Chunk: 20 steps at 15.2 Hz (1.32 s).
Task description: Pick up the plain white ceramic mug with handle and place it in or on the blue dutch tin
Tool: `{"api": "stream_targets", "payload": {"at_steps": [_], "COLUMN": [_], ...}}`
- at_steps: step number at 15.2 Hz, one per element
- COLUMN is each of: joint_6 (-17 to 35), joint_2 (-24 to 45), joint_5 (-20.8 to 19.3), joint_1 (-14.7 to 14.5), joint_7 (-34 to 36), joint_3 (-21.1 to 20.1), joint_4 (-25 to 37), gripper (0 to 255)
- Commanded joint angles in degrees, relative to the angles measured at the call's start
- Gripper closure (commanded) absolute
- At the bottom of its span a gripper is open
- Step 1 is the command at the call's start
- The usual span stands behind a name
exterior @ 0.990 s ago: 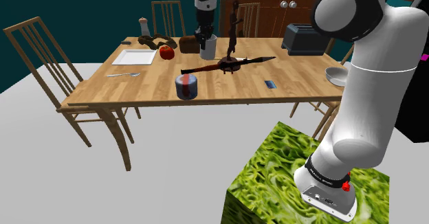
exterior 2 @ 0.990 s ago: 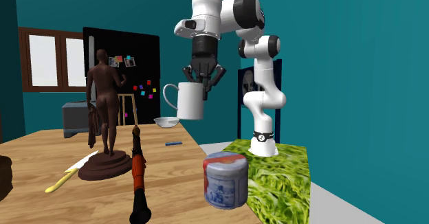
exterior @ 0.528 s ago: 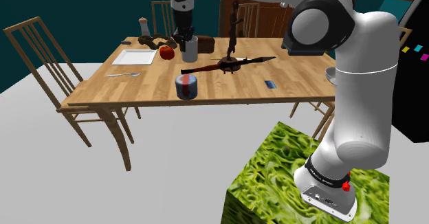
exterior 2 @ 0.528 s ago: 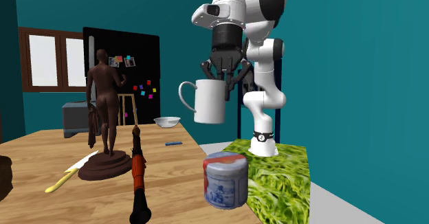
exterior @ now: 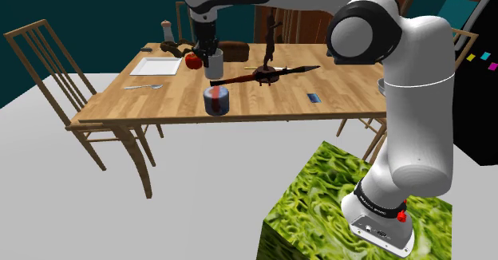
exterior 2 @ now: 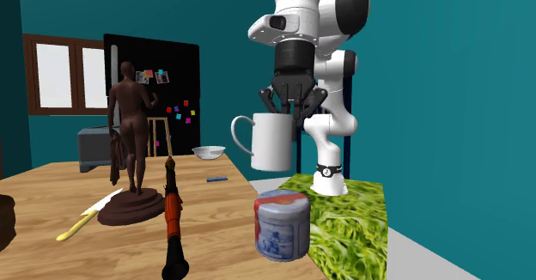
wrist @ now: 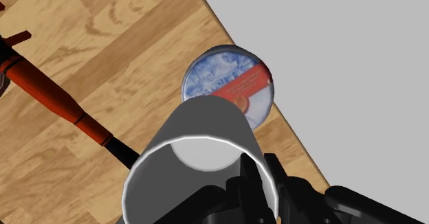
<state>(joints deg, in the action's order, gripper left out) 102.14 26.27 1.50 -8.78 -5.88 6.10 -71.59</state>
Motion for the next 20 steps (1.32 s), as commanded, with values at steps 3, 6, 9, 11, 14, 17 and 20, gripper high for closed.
{"api": "stream_targets", "payload": {"at_steps": [3, 6, 9, 11, 14, 17, 20], "joint_6": [3.16, 5.47, 7.71, 8.93, 8.92, 8.92, 8.96], "joint_2": [-0.22, -0.22, -0.08, 0.03, 0.05, 0.05, 0.01], "joint_5": [-0.03, -0.02, -0.01, 0.01, 0.01, 0.01, 0.01], "joint_1": [-0.12, -0.18, -0.22, -0.24, -0.23, -0.23, -0.23], "joint_7": [0.06, 0.07, 0.08, 0.08, 0.08, 0.08, 0.07], "joint_3": [-0.02, -0.04, -0.06, -0.08, -0.08, -0.08, -0.07], "joint_4": [-3.34, -5.66, -7.76, -8.88, -8.85, -8.85, -8.92], "gripper": [255, 255, 255, 255, 255, 255, 0]}}
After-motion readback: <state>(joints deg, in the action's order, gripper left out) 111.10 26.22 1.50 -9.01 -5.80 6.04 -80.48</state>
